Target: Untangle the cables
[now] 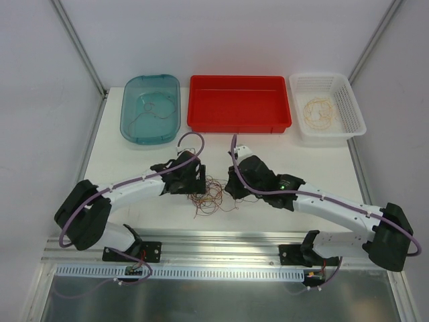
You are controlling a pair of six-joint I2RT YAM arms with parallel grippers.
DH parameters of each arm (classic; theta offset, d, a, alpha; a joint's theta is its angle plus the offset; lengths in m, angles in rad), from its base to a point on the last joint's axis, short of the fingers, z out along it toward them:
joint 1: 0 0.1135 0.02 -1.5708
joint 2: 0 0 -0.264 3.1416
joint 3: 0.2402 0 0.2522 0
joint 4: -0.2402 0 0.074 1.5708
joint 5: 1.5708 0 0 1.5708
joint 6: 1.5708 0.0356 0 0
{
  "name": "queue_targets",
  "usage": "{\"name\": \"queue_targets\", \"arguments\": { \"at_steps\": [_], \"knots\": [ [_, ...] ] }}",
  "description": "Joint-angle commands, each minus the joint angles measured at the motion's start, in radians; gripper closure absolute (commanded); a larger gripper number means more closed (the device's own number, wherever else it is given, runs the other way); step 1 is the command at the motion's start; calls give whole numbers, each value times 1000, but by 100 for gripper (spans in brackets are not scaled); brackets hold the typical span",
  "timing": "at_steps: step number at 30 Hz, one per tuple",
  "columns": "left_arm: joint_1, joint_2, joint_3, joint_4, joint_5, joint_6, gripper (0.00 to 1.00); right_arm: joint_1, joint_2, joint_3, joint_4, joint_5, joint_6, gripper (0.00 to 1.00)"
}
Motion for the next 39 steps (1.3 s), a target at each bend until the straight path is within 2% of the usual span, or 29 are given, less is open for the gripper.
{"name": "queue_targets", "arguments": {
  "at_steps": [1,4,5,7,8,9,12,16,20,28,34,39],
  "knots": [
    [-15,59,52,21,-76,-70,22,2,-67,58,-34,-5,-13,99],
    [-17,84,52,21,-94,-81,38,1,-120,89,-95,36,-44,99],
    [-17,84,45,22,-102,-81,55,1,-134,102,-139,53,-54,99],
    [-15,76,36,21,-133,-76,72,-4,-188,133,-188,102,-100,99],
    [-15,72,25,19,-145,-67,85,-10,-208,177,-242,117,-117,99],
    [-15,61,19,19,-156,-62,91,-17,-225,199,-271,152,-142,99],
    [-14,33,-1,12,-202,-41,99,-86,-289,306,-388,189,-174,99],
    [-8,1,-12,-22,-269,-7,100,-230,-366,441,-480,205,-237,99],
    [25,-22,-23,-57,-318,8,100,-310,-387,578,-561,225,-338,99],
    [94,-45,-35,-93,-328,36,99,-335,-389,745,-581,285,-398,99],
    [101,-85,-46,-102,-308,33,96,-333,-373,802,-564,252,-406,99],
    [106,-112,-64,-108,-314,37,85,-333,-364,906,-544,279,-443,99]
  ]
}}
